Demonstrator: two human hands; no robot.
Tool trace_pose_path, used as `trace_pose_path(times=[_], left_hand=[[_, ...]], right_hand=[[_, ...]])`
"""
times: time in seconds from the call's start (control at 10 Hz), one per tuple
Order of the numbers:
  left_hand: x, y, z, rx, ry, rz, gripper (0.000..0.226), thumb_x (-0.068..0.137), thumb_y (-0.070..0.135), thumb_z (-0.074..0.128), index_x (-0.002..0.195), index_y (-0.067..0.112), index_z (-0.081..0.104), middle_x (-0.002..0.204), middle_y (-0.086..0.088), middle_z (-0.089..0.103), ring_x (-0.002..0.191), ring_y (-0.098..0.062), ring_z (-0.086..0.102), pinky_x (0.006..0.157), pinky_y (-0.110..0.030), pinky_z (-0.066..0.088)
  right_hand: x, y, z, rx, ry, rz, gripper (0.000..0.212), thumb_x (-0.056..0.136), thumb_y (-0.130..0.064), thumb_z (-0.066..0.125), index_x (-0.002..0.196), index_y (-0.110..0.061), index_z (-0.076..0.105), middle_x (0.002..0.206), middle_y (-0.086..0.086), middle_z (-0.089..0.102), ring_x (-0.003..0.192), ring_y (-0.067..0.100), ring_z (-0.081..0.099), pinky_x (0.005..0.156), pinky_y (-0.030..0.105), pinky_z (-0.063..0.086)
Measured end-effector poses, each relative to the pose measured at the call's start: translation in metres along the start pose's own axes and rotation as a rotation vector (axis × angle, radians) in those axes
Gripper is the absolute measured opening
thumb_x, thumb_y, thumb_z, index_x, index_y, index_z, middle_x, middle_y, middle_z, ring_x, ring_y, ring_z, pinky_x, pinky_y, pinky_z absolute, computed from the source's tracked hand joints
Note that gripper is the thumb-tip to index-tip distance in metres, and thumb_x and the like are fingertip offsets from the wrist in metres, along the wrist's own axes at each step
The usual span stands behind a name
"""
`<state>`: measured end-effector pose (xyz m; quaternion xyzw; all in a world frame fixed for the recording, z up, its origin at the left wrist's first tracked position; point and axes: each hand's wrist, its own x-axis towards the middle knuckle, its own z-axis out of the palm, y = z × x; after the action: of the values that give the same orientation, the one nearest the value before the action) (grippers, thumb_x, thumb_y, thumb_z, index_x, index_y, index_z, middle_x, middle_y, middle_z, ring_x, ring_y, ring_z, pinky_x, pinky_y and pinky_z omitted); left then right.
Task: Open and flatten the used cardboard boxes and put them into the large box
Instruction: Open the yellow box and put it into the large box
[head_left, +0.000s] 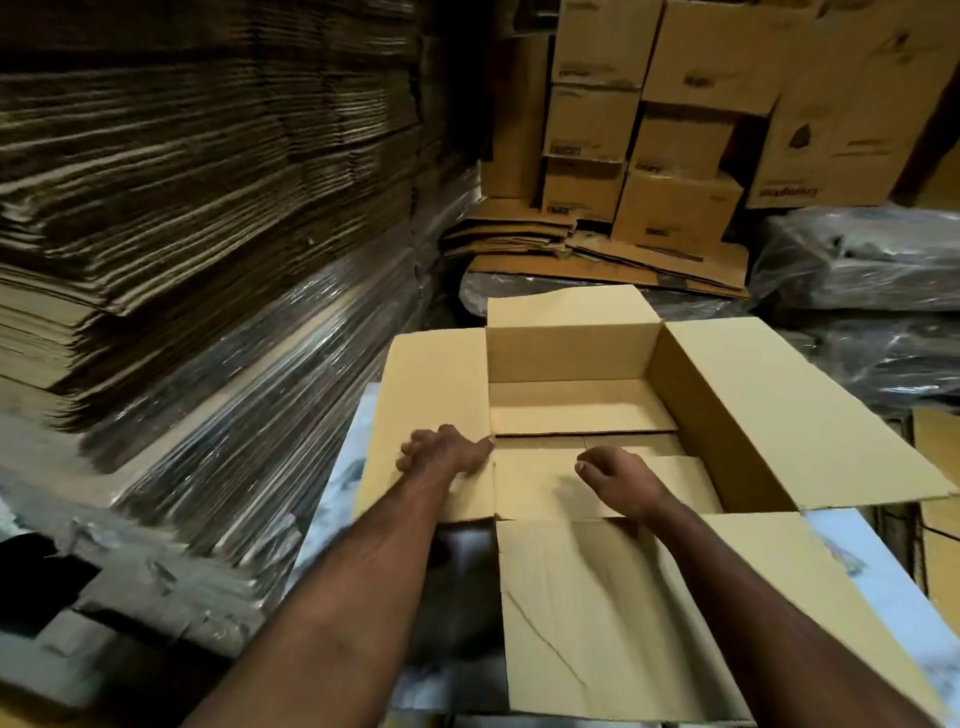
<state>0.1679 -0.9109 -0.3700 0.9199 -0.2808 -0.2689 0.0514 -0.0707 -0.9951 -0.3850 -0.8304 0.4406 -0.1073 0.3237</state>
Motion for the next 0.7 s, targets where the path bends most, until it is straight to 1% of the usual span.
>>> trace_pose_path(times=[0.1, 0.2, 0.3, 0.4, 0.5, 0.6, 0.7], left_hand=[[0.017, 0.015, 0.034, -0.236, -0.073, -0.052, 0.119, 0.067, 0.083, 0.054, 0.156, 0.013, 0.016, 0.159, -0.018, 0.023, 0.143, -0.039, 0.028, 0.116, -0.051, 0.028], [0.023, 0.028, 0.049, -0.31, -0.091, -0.076, 0.116, 0.074, 0.071, 0.063, 0.156, 0.008, 0.01, 0.158, -0.016, 0.027, 0.143, -0.035, 0.031, 0.116, -0.047, 0.03], [0.037, 0.034, 0.06, -0.334, -0.031, -0.106, 0.087, 0.083, 0.049, 0.063, 0.151, 0.01, 0.026, 0.148, -0.015, 0.042, 0.133, -0.035, 0.045, 0.109, -0.044, 0.04], [0.061, 0.04, 0.073, -0.449, -0.028, -0.122, 0.058, 0.085, 0.03, 0.056, 0.138, 0.007, 0.049, 0.138, -0.015, 0.055, 0.123, -0.035, 0.055, 0.102, -0.042, 0.048], [0.038, 0.055, 0.055, -0.624, -0.017, -0.057, 0.044, 0.094, 0.019, 0.05, 0.134, 0.002, 0.056, 0.133, -0.016, 0.059, 0.121, -0.034, 0.058, 0.094, -0.035, 0.051], [0.022, 0.068, 0.045, -0.822, 0.031, -0.011, 0.039, 0.092, 0.014, 0.054, 0.127, 0.0, 0.061, 0.123, -0.015, 0.064, 0.112, -0.036, 0.062, 0.09, -0.035, 0.052], [0.028, 0.074, 0.047, -0.987, 0.076, 0.028, 0.033, 0.085, 0.011, 0.058, 0.116, 0.003, 0.067, 0.11, -0.016, 0.071, 0.096, -0.033, 0.067, 0.089, -0.048, 0.057]], right_hand=[[-0.004, 0.024, -0.004, -0.075, -0.024, 0.016, 0.032, 0.1, -0.035, 0.054, 0.121, -0.015, 0.067, 0.123, 0.001, 0.068, 0.112, 0.019, 0.061, 0.094, 0.029, 0.046], [-0.007, 0.042, -0.004, -0.145, -0.082, 0.044, 0.035, 0.1, -0.037, 0.052, 0.123, -0.014, 0.066, 0.125, 0.003, 0.067, 0.115, 0.021, 0.06, 0.094, 0.028, 0.045], [-0.004, 0.052, -0.003, -0.187, -0.144, 0.075, 0.039, 0.099, -0.04, 0.051, 0.127, -0.015, 0.064, 0.13, 0.005, 0.064, 0.118, 0.022, 0.058, 0.096, 0.03, 0.046], [0.0, 0.05, -0.008, -0.158, -0.218, 0.104, 0.045, 0.099, -0.043, 0.051, 0.135, -0.016, 0.057, 0.136, 0.007, 0.059, 0.124, 0.023, 0.055, 0.098, 0.028, 0.043], [0.006, 0.051, -0.013, -0.2, -0.272, 0.146, 0.051, 0.099, -0.048, 0.049, 0.14, -0.017, 0.051, 0.143, 0.008, 0.053, 0.129, 0.025, 0.051, 0.103, 0.031, 0.042], [0.014, 0.053, -0.021, -0.229, -0.299, 0.182, 0.055, 0.099, -0.05, 0.047, 0.144, -0.016, 0.047, 0.149, 0.009, 0.048, 0.135, 0.026, 0.046, 0.107, 0.032, 0.039], [0.024, 0.049, -0.035, -0.353, -0.414, 0.229, 0.063, 0.101, -0.05, 0.044, 0.152, -0.014, 0.035, 0.158, 0.008, 0.035, 0.143, 0.027, 0.035, 0.115, 0.037, 0.031]])
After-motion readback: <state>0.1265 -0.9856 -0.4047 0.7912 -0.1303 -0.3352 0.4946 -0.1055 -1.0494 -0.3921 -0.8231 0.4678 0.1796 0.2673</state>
